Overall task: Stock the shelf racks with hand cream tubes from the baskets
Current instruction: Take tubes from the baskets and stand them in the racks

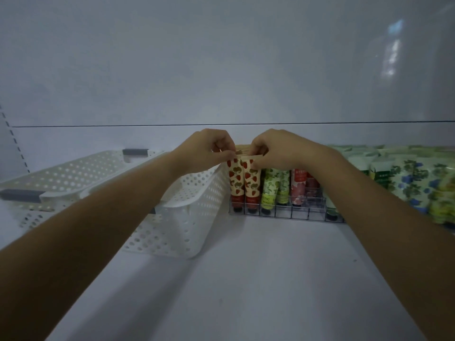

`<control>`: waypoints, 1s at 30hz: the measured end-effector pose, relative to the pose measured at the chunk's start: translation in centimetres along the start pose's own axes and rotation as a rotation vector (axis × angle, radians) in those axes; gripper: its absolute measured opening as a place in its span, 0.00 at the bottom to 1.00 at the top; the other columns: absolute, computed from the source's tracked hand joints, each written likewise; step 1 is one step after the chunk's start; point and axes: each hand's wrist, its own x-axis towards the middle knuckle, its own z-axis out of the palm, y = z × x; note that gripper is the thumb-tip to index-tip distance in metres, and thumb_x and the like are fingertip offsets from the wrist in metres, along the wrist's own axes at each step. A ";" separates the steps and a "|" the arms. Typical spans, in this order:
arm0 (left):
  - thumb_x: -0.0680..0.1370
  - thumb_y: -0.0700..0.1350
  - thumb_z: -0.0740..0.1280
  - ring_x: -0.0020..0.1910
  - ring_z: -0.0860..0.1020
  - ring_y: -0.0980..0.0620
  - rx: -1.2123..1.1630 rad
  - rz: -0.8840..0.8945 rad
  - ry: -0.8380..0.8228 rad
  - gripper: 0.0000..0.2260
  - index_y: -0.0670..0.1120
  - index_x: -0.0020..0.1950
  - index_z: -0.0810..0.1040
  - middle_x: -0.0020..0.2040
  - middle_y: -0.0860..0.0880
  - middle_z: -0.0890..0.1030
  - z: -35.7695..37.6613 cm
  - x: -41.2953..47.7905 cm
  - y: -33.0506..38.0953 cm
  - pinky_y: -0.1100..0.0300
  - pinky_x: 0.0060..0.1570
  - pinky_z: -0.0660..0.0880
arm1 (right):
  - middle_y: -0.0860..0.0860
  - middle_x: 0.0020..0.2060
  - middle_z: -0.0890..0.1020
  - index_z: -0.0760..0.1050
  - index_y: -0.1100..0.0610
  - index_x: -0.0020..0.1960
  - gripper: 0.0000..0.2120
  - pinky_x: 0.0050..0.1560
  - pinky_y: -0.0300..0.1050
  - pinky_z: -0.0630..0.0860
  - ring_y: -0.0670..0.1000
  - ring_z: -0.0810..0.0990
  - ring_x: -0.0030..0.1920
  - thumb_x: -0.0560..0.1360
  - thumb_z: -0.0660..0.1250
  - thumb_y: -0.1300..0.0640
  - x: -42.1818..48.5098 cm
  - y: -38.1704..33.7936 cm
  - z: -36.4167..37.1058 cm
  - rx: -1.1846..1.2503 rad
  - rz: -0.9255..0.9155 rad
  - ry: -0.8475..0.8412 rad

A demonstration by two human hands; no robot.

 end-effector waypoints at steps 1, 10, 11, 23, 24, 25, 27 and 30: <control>0.76 0.43 0.66 0.38 0.75 0.59 -0.004 -0.005 0.033 0.02 0.46 0.47 0.78 0.38 0.57 0.77 0.0 0.1 0.2 0.70 0.41 0.71 | 0.46 0.45 0.76 0.78 0.54 0.53 0.08 0.39 0.35 0.69 0.46 0.75 0.47 0.74 0.68 0.57 0.0 0.0 -0.2 0.013 -0.009 0.007; 0.77 0.45 0.64 0.46 0.75 0.52 0.083 -0.125 0.140 0.10 0.46 0.58 0.75 0.46 0.51 0.75 -4.3 2.4 0.9 0.66 0.38 0.68 | 0.45 0.49 0.77 0.74 0.51 0.56 0.09 0.46 0.35 0.70 0.45 0.76 0.49 0.76 0.65 0.56 -0.2 -1.2 -1.0 0.045 -0.113 0.232; 0.77 0.45 0.64 0.46 0.75 0.52 0.098 -0.122 0.140 0.10 0.46 0.57 0.75 0.46 0.51 0.76 -5.5 2.4 0.5 0.64 0.38 0.68 | 0.44 0.49 0.76 0.74 0.50 0.55 0.08 0.45 0.33 0.70 0.44 0.76 0.48 0.76 0.64 0.56 -0.1 -1.9 -1.0 0.057 -0.136 0.244; 0.77 0.47 0.64 0.38 0.78 0.56 0.171 -0.243 0.034 0.11 0.48 0.60 0.72 0.40 0.55 0.78 -14.0 -3.9 -14.0 0.68 0.32 0.67 | 0.41 0.50 0.77 0.75 0.48 0.55 0.08 0.52 0.35 0.72 0.42 0.76 0.50 0.76 0.63 0.50 9.0 -13.4 3.5 0.009 -0.234 -0.019; 0.77 0.47 0.64 0.38 0.78 0.55 0.174 -0.245 0.004 0.12 0.48 0.60 0.72 0.42 0.54 0.79 -14.2 -4.2 -15.1 0.69 0.33 0.67 | 0.41 0.49 0.76 0.75 0.48 0.55 0.09 0.52 0.36 0.72 0.42 0.76 0.50 0.76 0.63 0.50 9.9 -14.2 4.2 -0.015 -0.236 -0.052; 0.77 0.46 0.64 0.39 0.79 0.54 0.183 -0.241 -0.038 0.12 0.49 0.60 0.71 0.44 0.53 0.80 -14.3 -4.5 -16.1 0.70 0.34 0.67 | 0.40 0.49 0.76 0.75 0.48 0.56 0.09 0.52 0.37 0.72 0.43 0.76 0.51 0.77 0.62 0.49 10.7 -14.9 5.0 -0.042 -0.237 -0.088; 0.77 0.47 0.64 0.41 0.80 0.53 0.206 -0.210 -0.147 0.12 0.49 0.60 0.71 0.47 0.52 0.80 -14.0 -5.0 -17.9 0.70 0.36 0.69 | 0.41 0.49 0.75 0.74 0.49 0.56 0.10 0.54 0.38 0.72 0.44 0.75 0.51 0.77 0.61 0.48 11.9 -15.6 6.6 -0.099 -0.238 -0.167; 0.76 0.49 0.66 0.43 0.80 0.53 0.202 -0.162 -0.366 0.13 0.50 0.60 0.72 0.50 0.54 0.79 -13.4 -5.1 -19.5 0.67 0.42 0.73 | 0.40 0.48 0.75 0.75 0.49 0.56 0.11 0.53 0.36 0.71 0.41 0.74 0.50 0.78 0.59 0.48 12.7 -15.8 8.1 -0.125 -0.217 -0.231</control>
